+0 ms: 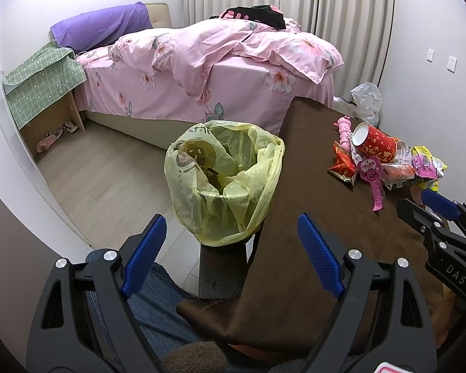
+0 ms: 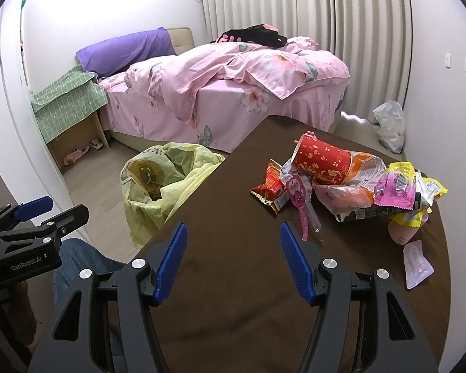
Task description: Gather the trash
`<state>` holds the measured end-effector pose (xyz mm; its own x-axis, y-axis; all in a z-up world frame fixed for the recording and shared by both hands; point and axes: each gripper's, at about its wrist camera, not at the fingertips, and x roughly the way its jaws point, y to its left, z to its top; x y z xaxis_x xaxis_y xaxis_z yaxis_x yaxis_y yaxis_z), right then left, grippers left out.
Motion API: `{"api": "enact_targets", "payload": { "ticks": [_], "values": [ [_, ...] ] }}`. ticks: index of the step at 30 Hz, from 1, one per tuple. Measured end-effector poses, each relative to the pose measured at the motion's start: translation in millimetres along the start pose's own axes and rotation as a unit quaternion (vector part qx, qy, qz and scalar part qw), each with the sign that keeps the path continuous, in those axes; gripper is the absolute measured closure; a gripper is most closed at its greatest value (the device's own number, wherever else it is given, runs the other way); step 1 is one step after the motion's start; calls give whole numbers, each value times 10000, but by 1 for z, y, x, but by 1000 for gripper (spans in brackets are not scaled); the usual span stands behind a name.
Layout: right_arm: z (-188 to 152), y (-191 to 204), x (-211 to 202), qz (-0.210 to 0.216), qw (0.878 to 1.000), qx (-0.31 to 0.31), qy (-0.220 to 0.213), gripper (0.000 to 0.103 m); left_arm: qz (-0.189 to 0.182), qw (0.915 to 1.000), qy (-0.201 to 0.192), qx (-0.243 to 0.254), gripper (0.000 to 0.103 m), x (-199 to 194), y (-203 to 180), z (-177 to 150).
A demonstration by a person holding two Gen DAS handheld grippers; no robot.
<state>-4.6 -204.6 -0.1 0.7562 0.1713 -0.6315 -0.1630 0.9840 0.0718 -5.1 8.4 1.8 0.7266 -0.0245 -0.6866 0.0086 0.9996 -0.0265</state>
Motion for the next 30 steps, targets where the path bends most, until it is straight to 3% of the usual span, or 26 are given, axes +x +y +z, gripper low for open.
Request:
{"api": "enact_targets", "payload": {
  "ticks": [30],
  "values": [
    [-4,3,1,14,10000,-28,37,44,-3,10000,14,-30,21,2,2,-2]
  ]
}}
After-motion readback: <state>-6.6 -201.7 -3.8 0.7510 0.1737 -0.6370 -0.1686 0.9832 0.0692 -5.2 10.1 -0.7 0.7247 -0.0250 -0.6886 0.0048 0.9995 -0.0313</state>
